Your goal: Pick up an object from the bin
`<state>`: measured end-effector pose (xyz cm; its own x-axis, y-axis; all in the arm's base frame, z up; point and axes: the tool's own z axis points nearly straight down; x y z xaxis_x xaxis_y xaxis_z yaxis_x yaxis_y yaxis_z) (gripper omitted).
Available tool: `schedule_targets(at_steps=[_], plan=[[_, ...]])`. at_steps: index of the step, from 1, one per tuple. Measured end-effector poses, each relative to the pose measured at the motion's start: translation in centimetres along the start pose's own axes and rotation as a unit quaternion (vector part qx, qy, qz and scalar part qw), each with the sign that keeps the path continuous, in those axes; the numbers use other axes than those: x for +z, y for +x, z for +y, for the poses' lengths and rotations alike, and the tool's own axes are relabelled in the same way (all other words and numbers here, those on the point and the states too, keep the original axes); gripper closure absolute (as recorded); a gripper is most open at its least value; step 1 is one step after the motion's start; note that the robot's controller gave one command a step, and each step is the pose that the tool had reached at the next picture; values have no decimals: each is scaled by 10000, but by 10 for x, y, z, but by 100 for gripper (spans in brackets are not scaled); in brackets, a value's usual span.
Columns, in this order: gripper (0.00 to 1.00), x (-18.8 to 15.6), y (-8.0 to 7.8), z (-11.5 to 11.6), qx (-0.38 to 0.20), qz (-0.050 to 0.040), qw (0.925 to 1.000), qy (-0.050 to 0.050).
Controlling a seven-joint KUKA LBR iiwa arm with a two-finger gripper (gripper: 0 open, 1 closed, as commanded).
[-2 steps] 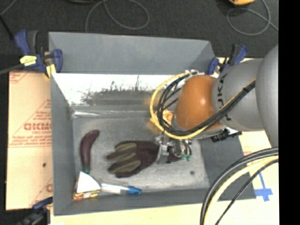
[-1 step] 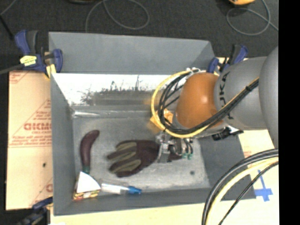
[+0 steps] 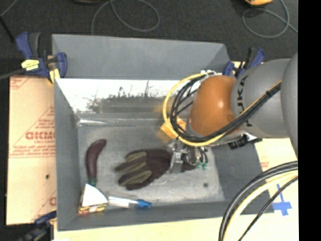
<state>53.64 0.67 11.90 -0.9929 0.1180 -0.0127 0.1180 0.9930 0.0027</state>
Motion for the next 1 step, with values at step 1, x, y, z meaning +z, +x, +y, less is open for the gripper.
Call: schedule_targets(at_steps=[1], plan=[[100, -6, -1, 0, -3, -16, 10000, -2]])
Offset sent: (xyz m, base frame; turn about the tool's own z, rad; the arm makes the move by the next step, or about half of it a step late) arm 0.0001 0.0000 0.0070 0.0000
